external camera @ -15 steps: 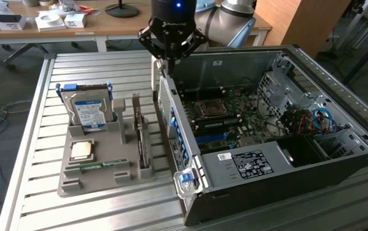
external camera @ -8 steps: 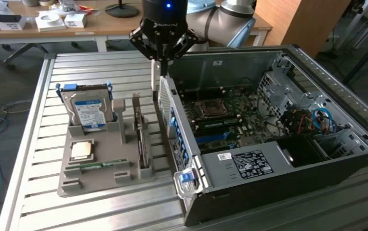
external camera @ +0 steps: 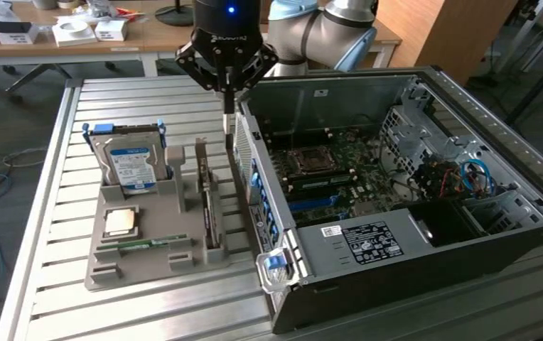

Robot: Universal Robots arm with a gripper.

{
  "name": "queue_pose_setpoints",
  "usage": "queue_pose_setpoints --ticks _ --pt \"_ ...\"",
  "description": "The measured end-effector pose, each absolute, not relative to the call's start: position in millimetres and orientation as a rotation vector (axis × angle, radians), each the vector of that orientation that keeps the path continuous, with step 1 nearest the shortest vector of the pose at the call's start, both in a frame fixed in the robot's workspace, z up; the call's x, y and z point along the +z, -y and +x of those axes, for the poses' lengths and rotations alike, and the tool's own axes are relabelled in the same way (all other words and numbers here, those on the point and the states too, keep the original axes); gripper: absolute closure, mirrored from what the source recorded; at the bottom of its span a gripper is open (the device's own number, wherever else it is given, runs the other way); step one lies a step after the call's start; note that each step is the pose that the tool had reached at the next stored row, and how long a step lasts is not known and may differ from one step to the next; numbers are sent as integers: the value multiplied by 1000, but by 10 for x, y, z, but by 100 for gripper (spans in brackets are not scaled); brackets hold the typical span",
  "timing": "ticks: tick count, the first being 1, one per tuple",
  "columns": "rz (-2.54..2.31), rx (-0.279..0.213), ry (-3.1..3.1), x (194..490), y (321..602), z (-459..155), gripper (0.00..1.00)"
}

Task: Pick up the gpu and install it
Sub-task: 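Reach for the gpu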

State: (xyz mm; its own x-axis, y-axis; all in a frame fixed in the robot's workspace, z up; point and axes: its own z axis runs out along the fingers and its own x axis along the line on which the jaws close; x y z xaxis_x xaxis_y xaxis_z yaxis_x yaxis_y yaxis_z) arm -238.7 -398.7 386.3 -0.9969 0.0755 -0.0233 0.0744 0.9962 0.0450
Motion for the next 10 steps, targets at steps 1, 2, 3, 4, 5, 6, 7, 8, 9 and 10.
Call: queue_pose_setpoints --ticks 1,2,3,4,5,6,7,8,9,10 --pt "117 69 -3114 3860 3987 -2408 89" --pt "117 69 -3114 3857 3987 -2430 89" --pt "117 69 -3114 3854 3987 -2450 89" --pt "117 69 -3114 3852 3987 -2471 89" --pt "117 69 -3114 3849 3987 -2490 89" --pt "117 69 -3114 3846 3987 -2506 89" --pt "117 69 -3114 3843 3987 -2523 89" --pt "117 69 -3115 3841 3987 -2543 89" --pt "117 69 -3115 3839 3987 -2564 89" --pt "117 69 -3115 3836 3987 -2586 89"
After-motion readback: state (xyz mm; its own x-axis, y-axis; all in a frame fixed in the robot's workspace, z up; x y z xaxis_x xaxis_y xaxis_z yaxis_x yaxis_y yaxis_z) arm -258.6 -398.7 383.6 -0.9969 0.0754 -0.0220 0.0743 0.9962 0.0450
